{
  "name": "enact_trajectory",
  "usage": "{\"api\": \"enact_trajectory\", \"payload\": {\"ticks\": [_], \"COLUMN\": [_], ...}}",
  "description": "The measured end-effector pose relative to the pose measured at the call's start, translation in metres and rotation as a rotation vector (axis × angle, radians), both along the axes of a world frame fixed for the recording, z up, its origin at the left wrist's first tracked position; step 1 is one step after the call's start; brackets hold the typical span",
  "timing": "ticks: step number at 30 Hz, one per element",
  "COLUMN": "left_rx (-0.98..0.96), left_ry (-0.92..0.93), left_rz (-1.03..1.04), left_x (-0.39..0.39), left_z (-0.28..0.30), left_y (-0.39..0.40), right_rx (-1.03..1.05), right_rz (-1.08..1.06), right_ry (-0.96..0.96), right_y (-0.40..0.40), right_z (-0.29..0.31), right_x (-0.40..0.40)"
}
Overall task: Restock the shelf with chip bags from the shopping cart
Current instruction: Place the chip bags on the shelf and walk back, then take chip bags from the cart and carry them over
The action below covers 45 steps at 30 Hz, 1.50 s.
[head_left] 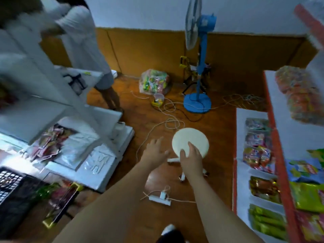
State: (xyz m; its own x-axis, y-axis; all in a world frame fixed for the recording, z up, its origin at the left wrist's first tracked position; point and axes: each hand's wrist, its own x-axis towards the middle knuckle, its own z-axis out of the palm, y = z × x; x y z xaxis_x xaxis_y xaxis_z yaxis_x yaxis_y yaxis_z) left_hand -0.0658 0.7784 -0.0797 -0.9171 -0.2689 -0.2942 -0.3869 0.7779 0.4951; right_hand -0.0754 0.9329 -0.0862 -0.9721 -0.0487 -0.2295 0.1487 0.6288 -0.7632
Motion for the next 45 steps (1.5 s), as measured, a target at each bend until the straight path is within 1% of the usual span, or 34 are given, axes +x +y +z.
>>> {"api": "enact_trajectory", "payload": {"ticks": [3, 7, 11, 15, 18, 22, 26, 29, 32, 35, 39, 42, 45], "left_rx": [0.008, 0.018, 0.026, 0.079, 0.065, 0.117, 0.186, 0.227, 0.264, 0.289, 0.332, 0.390, 0.459], "left_ry": [0.054, 0.140, 0.200, 0.094, 0.009, -0.066, -0.065, -0.102, -0.153, -0.207, -0.250, -0.229, -0.236], "left_rz": [0.095, 0.208, 0.336, 0.491, 0.632, 0.762, 0.839, 0.863, 0.897, 0.959, 0.969, 0.996, 1.017], "left_x": [0.059, 0.139, 0.237, 0.344, 0.417, 0.477, 0.489, 0.485, 0.471, 0.454, 0.424, 0.399, 0.372], "left_z": [0.011, 0.029, 0.042, 0.033, 0.013, -0.016, -0.042, -0.066, -0.090, -0.111, -0.141, -0.176, -0.240], "left_y": [-0.059, -0.134, -0.220, -0.304, -0.364, -0.422, -0.474, -0.515, -0.563, -0.611, -0.674, -0.718, -0.756], "right_rx": [-0.008, 0.029, 0.039, 0.052, 0.098, 0.213, 0.266, 0.256, 0.251, 0.292, 0.344, 0.382, 0.390], "right_rz": [0.139, 0.351, 0.513, 0.677, 0.795, 0.927, 0.952, 0.991, 0.996, 0.977, 0.981, 0.967, 0.915], "right_ry": [0.012, 0.075, 0.152, 0.164, 0.114, 0.028, -0.100, -0.160, -0.211, -0.265, -0.289, -0.321, -0.366], "right_y": [-0.062, -0.148, -0.255, -0.353, -0.416, -0.472, -0.529, -0.582, -0.642, -0.699, -0.753, -0.788, -0.821], "right_z": [0.016, 0.032, 0.044, 0.035, 0.012, -0.018, -0.051, -0.077, -0.105, -0.138, -0.174, -0.215, -0.269], "right_x": [0.035, 0.085, 0.153, 0.233, 0.289, 0.339, 0.347, 0.341, 0.328, 0.311, 0.289, 0.272, 0.257]}}
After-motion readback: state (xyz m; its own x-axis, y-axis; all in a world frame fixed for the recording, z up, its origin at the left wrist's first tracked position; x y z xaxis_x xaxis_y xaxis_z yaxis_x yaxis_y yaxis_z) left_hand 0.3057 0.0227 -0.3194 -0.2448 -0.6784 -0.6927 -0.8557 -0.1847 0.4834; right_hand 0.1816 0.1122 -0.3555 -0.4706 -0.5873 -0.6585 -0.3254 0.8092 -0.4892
